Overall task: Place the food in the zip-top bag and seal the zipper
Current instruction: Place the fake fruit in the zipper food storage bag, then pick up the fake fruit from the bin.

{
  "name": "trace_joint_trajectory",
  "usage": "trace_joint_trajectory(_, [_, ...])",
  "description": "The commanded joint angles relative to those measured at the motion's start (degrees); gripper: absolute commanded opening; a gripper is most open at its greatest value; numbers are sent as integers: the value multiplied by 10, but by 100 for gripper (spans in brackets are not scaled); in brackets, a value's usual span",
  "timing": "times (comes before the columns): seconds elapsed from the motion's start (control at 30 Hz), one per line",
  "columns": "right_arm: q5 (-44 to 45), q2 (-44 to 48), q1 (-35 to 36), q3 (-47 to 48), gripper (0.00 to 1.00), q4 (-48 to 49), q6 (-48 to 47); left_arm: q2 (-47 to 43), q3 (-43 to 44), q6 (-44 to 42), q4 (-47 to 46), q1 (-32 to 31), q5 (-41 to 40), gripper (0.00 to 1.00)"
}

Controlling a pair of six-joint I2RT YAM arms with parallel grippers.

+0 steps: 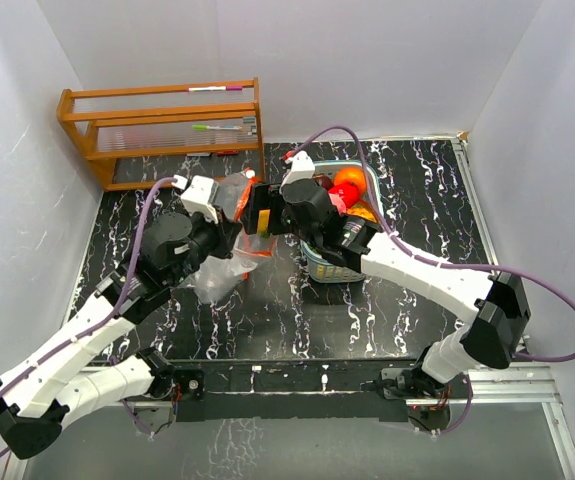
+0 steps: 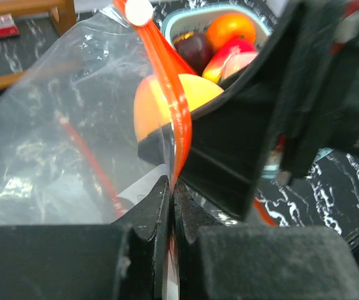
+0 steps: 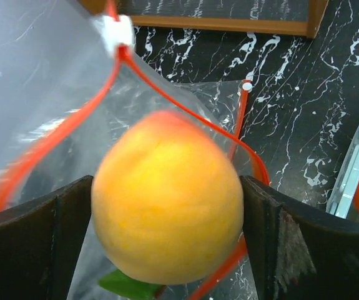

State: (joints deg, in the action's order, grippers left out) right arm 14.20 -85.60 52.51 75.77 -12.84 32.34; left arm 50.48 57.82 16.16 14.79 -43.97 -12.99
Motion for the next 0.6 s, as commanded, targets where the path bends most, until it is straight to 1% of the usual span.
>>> trace_joint_trajectory(0.0, [34,-1,18,54,98,-41,-18,-2,-41,27,-38,1,21,0])
trace_joint_trajectory(0.13, [18,4,22,59,98,-68,-10,0,-63,36,-61,1,17,0])
trace_joint_trajectory(0.23, [30,20,23,61,98,-112,-3,3,-76,39,-70,1,3,0])
trace_joint_trajectory(0.33, [63,53,23,43,98,-140,4,7,-88,41,-76,1,-8,0])
trace_joint_trajectory(0.47, [145,100,23,18,98,-183,15,8,-97,43,-80,1,-8,0])
trace_joint_trajectory(0.57, [193,116,23,17,98,-211,14,8,-100,43,-83,1,-2,0])
